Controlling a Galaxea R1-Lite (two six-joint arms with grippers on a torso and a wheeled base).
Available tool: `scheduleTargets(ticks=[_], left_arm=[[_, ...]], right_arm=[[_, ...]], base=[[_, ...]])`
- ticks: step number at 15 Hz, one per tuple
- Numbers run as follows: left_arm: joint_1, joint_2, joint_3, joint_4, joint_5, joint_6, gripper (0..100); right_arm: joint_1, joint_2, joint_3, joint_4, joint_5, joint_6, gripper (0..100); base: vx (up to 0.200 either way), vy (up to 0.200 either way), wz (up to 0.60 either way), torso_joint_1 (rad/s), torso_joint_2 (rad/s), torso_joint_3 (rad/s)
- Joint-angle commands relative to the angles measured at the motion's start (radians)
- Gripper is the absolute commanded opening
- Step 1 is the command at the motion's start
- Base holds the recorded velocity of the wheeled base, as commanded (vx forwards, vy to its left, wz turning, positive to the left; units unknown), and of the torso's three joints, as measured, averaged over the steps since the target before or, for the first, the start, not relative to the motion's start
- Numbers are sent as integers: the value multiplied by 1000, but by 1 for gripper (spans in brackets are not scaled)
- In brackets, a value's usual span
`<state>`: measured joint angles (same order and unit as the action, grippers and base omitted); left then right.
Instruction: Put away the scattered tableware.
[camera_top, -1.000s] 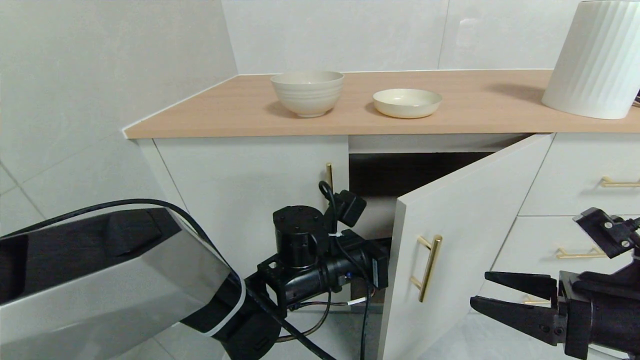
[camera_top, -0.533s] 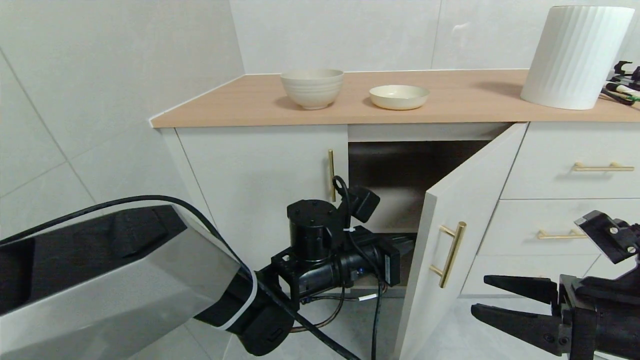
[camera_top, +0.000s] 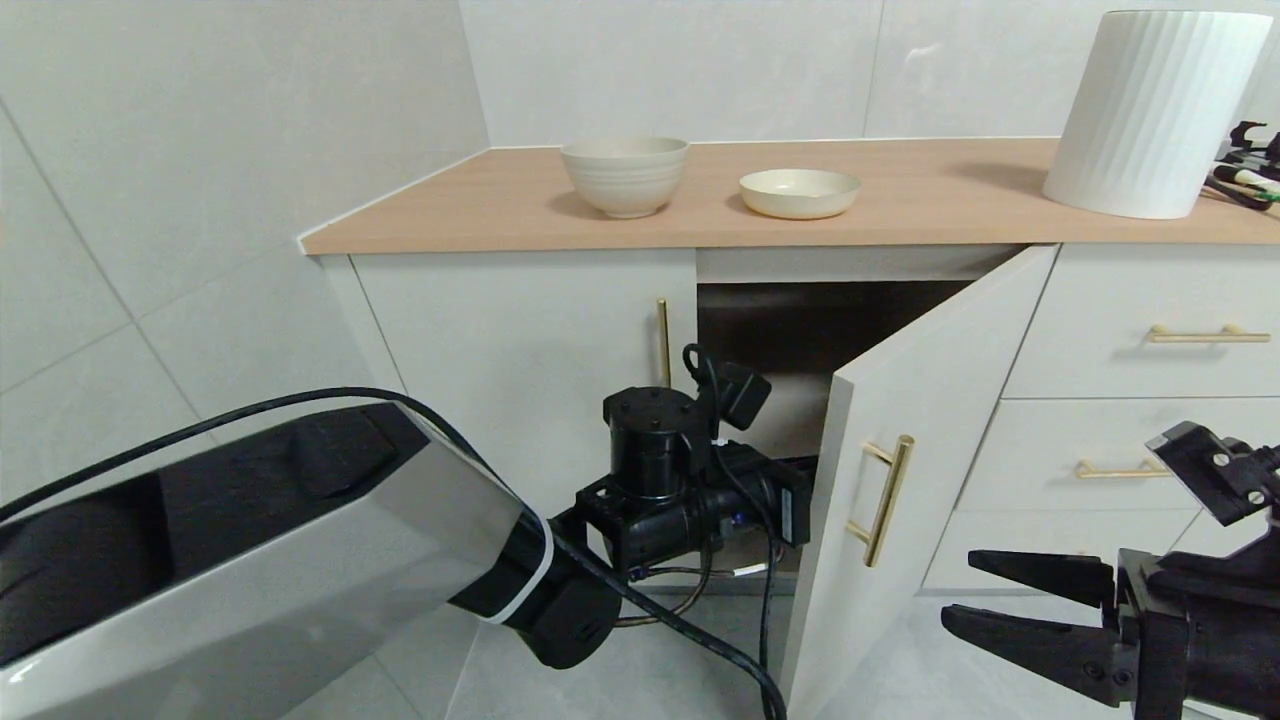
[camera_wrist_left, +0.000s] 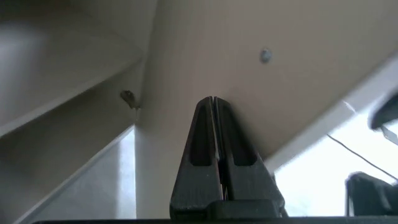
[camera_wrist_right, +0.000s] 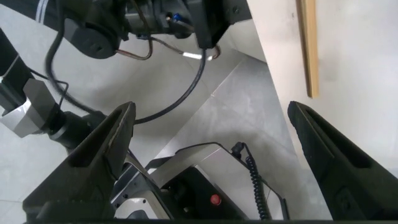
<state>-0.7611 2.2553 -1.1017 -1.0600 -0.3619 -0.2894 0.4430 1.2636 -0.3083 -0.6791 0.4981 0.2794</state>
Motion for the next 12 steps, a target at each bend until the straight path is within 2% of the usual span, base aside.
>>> scheduleTargets(ticks=[1,6,9,12], left_arm=[[-1,1,-7,2,0,-1,0],[-1,-7,-33,58,-2,-1,0],[0,0,-66,95,-5,-1,0],[3,6,-83,95,0,-1,0]], right_arm=[[0,2,0,0,0,0,100],[8,5,0,0,0,1,100],[6,5,0,0,0,1,100],[6,3,0,0,0,1,100]], base=[[0,0,0,0,0,0],[0,0,0,0,0,0],[-200,0,0,7,4,4],[0,0,0,0,0,0]])
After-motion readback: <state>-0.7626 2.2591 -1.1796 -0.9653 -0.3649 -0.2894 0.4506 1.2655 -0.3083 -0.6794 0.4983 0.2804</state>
